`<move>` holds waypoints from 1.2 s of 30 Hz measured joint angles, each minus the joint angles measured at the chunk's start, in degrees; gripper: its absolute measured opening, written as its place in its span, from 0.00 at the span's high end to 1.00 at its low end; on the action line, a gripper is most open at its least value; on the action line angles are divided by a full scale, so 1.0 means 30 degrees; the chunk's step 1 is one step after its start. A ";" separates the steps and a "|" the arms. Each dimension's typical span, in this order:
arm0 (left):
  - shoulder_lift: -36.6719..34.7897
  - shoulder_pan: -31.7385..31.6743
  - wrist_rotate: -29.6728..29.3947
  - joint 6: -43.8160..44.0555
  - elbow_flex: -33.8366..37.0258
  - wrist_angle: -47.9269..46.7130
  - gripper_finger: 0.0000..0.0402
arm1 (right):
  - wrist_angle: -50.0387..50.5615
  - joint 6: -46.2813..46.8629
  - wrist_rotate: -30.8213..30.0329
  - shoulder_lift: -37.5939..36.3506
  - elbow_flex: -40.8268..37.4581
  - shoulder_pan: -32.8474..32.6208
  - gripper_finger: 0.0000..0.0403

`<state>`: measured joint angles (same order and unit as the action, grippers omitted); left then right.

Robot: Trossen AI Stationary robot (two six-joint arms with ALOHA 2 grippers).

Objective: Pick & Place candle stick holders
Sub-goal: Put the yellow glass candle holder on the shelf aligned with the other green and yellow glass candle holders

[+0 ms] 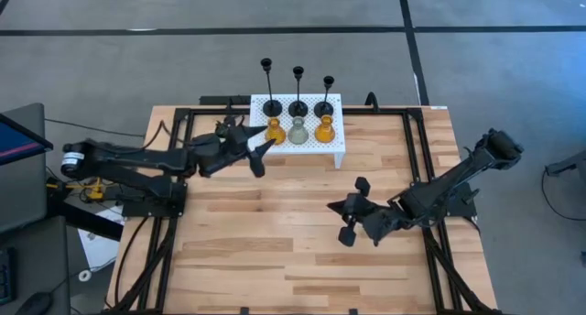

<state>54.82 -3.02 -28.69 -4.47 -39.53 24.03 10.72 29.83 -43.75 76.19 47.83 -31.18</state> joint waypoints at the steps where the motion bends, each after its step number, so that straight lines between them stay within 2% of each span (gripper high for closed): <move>1: -0.0209 0.0247 -0.0001 0.0000 0.0000 -0.0581 0.47 | -0.0496 -0.0298 -0.0030 0.0226 0.0000 0.0125 1.00; 5: -0.0779 0.1063 0.0005 -0.0006 0.0002 -0.2194 0.56 | -0.3167 -0.2734 -0.0318 0.1500 0.0029 0.0663 1.00; 10: -0.1201 0.1776 -0.0008 -0.0641 0.0000 -0.3199 0.77 | -0.7536 -0.5072 -0.1582 0.3837 0.0000 0.1711 1.00; 15: -0.1959 0.2552 0.0013 -0.1541 -0.0022 -0.5623 0.97 | -1.3046 -0.7516 -0.2009 0.6156 -0.0002 0.3188 1.00; 19: -0.2731 0.3333 -0.0443 -0.1603 -0.0015 -0.7112 0.98 | -1.8257 -0.9654 -0.2327 0.7888 0.0122 0.4447 1.00; 23: -0.3120 0.4356 -0.2314 -0.2378 -0.0002 -0.7768 0.99 | -2.1637 -1.1559 -0.2663 0.9816 0.0996 0.5758 1.00; 31: -0.3129 0.6653 -0.7019 -0.3078 0.0786 -0.7727 0.99 | -2.1975 -1.2591 -0.3226 1.2784 0.4472 0.7534 1.00; 36: -0.3129 0.7420 -0.8594 -0.3096 0.1414 -0.7732 0.99 | -2.1624 -1.4919 -0.4437 1.3131 0.6328 0.8063 1.00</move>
<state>45.43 19.24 -54.47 -13.76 -35.28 0.84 -54.16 -14.92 -57.06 115.59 66.82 -6.99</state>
